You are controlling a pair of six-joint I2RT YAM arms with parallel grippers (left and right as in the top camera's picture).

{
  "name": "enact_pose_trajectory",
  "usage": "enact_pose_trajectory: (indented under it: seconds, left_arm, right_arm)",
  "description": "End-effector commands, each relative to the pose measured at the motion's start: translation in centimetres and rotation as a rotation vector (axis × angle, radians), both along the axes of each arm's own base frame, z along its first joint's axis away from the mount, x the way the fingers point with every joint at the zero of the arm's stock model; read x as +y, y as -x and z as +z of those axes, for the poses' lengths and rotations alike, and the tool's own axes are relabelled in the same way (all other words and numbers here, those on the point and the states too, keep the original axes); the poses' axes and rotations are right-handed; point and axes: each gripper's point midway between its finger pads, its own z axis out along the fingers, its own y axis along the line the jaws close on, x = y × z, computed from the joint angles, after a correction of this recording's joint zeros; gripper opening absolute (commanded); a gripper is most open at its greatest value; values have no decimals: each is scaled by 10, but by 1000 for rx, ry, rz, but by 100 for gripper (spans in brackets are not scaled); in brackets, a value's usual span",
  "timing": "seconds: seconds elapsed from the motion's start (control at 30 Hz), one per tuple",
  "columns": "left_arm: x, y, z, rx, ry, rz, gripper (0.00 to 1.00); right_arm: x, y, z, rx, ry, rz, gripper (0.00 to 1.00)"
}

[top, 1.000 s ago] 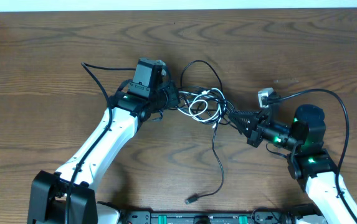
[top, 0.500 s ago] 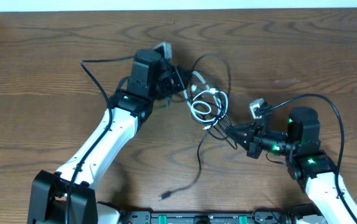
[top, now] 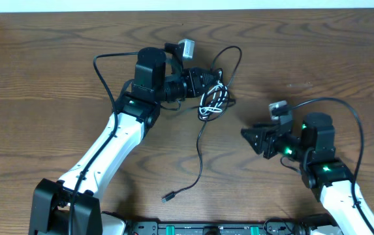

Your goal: Untangle cables

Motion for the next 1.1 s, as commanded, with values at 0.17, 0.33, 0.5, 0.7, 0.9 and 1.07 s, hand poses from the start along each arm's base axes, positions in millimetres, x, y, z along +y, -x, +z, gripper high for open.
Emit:
enact_pose_trajectory:
  seconds: [0.17,0.33,0.5,0.7,0.9,1.07]
  left_arm:
    - [-11,29,20,-38,69,-188,8]
    - [-16,50,30,-38,126,-315,8]
    - [-19,73,50,-91,201,-473,8]
    - [-19,80,52,-51,222,-502,8]
    - [-19,85,54,-47,230,-530,8]
    - [-20,72,50,-58,207,-458,8]
  right_arm:
    - [-9,-16,10,-20,-32,-89,55]
    - [-9,-21,11,-36,-35,-89,59]
    - [-5,-30,10,-60,-48,-76,60]
    - [3,-33,12,-71,-91,-28,60]
    - [15,-34,32,-128,-170,38,30]
    - [26,-17,36,-82,-233,132,1]
